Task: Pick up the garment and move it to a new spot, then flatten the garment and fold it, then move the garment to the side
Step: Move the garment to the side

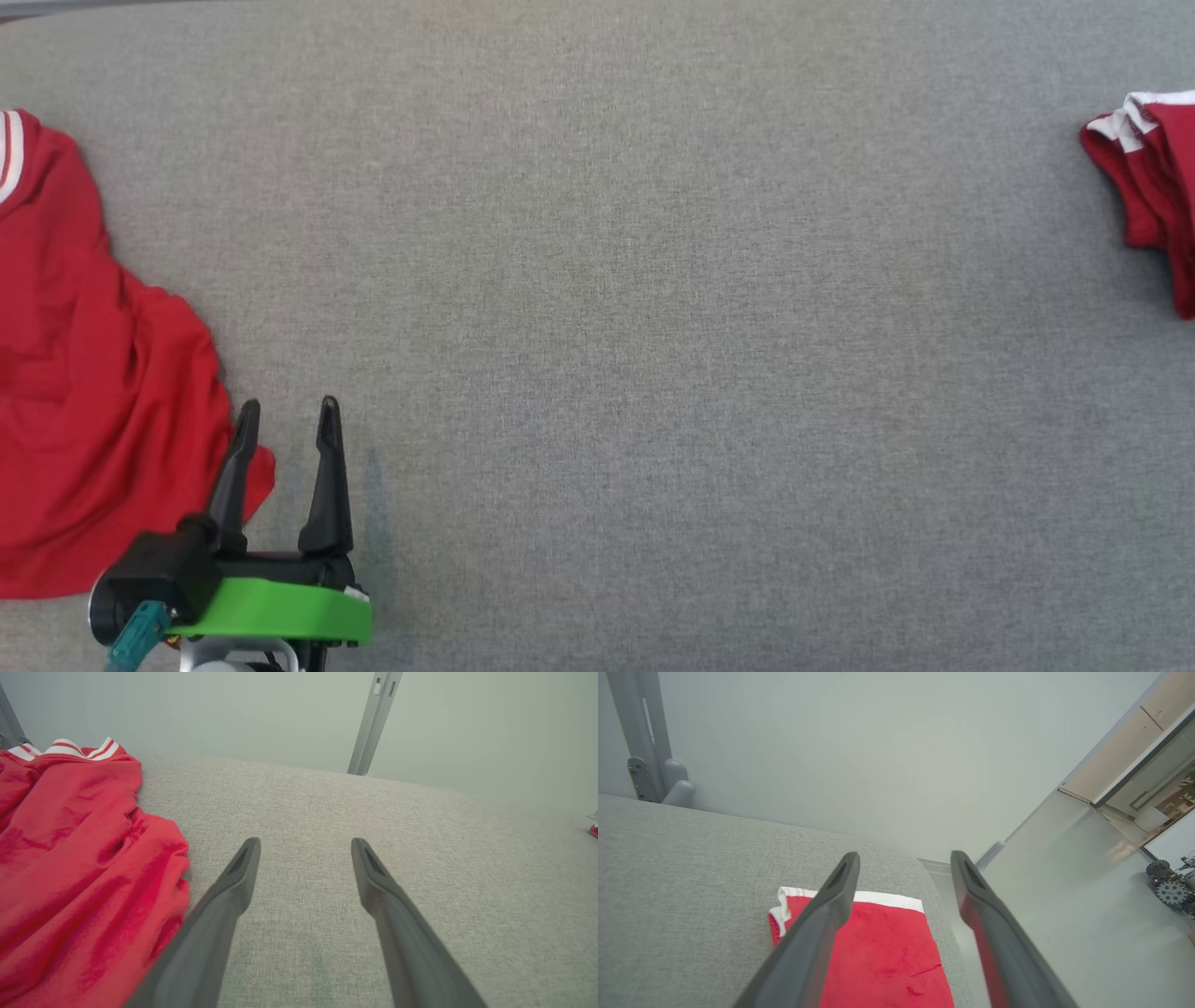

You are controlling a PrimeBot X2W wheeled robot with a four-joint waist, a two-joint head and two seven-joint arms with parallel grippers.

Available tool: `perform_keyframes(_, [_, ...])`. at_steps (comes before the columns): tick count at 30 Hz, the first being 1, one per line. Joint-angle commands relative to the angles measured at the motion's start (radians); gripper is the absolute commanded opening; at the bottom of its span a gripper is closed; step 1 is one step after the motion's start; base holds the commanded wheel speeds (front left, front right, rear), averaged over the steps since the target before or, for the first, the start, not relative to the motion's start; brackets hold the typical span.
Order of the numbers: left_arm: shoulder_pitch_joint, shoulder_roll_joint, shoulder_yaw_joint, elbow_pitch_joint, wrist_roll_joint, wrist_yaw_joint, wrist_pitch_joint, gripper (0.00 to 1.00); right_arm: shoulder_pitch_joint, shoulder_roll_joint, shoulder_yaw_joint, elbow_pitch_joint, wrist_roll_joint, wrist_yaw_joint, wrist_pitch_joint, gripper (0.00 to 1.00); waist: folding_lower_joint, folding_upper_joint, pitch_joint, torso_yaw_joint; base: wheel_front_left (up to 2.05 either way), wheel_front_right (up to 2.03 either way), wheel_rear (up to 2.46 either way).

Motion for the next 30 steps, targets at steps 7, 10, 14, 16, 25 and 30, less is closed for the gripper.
perform_keyframes(7, [0.049,-0.03,0.024,0.03,0.014,0.001,0.0,1.0,0.252,0.146,-0.013,-0.195,0.019,-0.001,-0.186,1.0,-0.0001,0.0053,-0.125,-0.003,0.0,0.0,0.0])
perform_keyframes(10, [0.06,-0.035,0.037,0.05,0.024,0.001,0.0,1.0,0.392,0.206,-0.004,-0.297,0.022,-0.001,-0.233,1.0,-0.0001,0.0053,-0.156,0.001,0.0,0.0,0.0])
perform_keyframes(14, [0.077,-0.039,0.049,0.071,0.041,0.001,0.0,1.0,0.558,0.292,-0.01,-0.397,0.0,-0.002,-0.261,1.0,-0.0001,0.0053,-0.192,0.001,0.0,0.0,0.0])
perform_keyframes(16, [0.085,-0.04,0.063,0.082,0.047,0.01,0.0,1.0,0.634,0.354,0.009,-0.474,-0.02,-0.001,-0.263,1.0,-0.0001,0.0053,-0.204,-0.005,0.0,0.0,0.0])
perform_keyframes(25, [0.106,-0.04,0.022,0.104,0.03,0.003,0.0,1.0,0.811,0.434,0.071,-0.577,0.048,-0.002,-0.264,1.0,-0.0001,0.0053,-0.255,-0.001,0.0,0.0,0.0])
perform_keyframes(30, [0.122,-0.04,0.01,0.12,0.034,0.001,0.0,1.0,0.861,0.448,0.057,-0.556,0.068,-0.001,-0.264,1.0,-0.0001,0.0053,-0.293,0.003,0.0,0.0,0.0])
